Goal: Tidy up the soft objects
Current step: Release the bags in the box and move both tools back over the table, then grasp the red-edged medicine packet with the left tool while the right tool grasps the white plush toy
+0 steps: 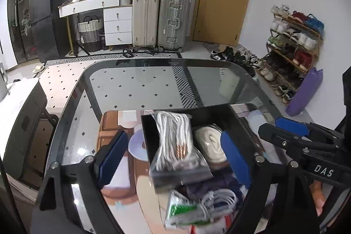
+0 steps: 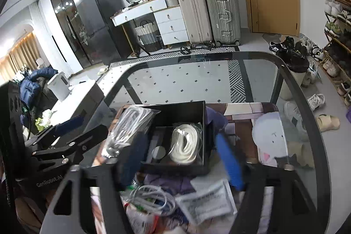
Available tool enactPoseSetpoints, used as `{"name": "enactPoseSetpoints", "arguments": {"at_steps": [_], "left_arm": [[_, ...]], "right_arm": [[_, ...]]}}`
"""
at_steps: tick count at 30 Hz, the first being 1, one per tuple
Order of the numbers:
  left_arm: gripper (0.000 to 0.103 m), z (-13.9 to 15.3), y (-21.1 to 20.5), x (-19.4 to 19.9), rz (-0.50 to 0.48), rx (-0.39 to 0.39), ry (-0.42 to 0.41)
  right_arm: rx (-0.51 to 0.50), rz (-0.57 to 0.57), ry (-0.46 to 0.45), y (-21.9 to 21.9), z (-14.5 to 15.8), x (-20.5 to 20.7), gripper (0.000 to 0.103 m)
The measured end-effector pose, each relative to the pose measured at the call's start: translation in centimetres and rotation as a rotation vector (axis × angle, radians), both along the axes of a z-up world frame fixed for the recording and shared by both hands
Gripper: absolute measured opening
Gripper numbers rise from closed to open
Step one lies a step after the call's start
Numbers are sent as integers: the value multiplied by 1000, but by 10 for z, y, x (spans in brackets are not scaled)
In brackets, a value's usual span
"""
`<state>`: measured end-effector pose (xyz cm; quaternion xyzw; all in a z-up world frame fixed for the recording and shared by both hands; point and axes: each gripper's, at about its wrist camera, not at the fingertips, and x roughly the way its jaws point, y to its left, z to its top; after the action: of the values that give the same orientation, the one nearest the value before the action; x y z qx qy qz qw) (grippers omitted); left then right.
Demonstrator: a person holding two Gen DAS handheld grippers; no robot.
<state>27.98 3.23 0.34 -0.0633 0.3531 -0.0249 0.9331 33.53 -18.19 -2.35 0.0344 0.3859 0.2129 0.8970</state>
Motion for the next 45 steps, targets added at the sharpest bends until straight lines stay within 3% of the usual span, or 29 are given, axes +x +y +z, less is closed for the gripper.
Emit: {"name": "enactPoseSetpoints", "arguments": {"at_steps": [5,9,14,21,24,30,34,36,38,45], "left_arm": [[87,5,1,-27,26,26,13],[87,-5,-6,-48,-23,-6,55],[87,-37,-34,-61,-120,109,189],[87,-69,-46,-61,-142,19,291],[87,-85,-55,-59,-142,25,327],[87,-105,-70,-53,-128,99,331],[94,-118,-65,-49,-114,76,351],[103,-121,-65,-52,-108,105,345],[103,-124,-67,-56,-107,140,320],[103,-123,-67,-60,-127,144,312]], "right_arm": [[-37,41,-38,-7,8,-40,77],[-81,78,9,-6,-6,-65,77],[-151,115,65,-7,-29,-89,77],[-159,131,145,-21,-56,-103,77],[-184,141,160,-25,-64,-107,77],[-235,155,194,-24,-84,-107,77],[-268,165,206,-21,-93,-107,77],[-276,172,216,-20,-97,-108,77],[-282,176,222,-20,-100,-108,77],[-290,191,226,-16,-102,-111,77]]}}
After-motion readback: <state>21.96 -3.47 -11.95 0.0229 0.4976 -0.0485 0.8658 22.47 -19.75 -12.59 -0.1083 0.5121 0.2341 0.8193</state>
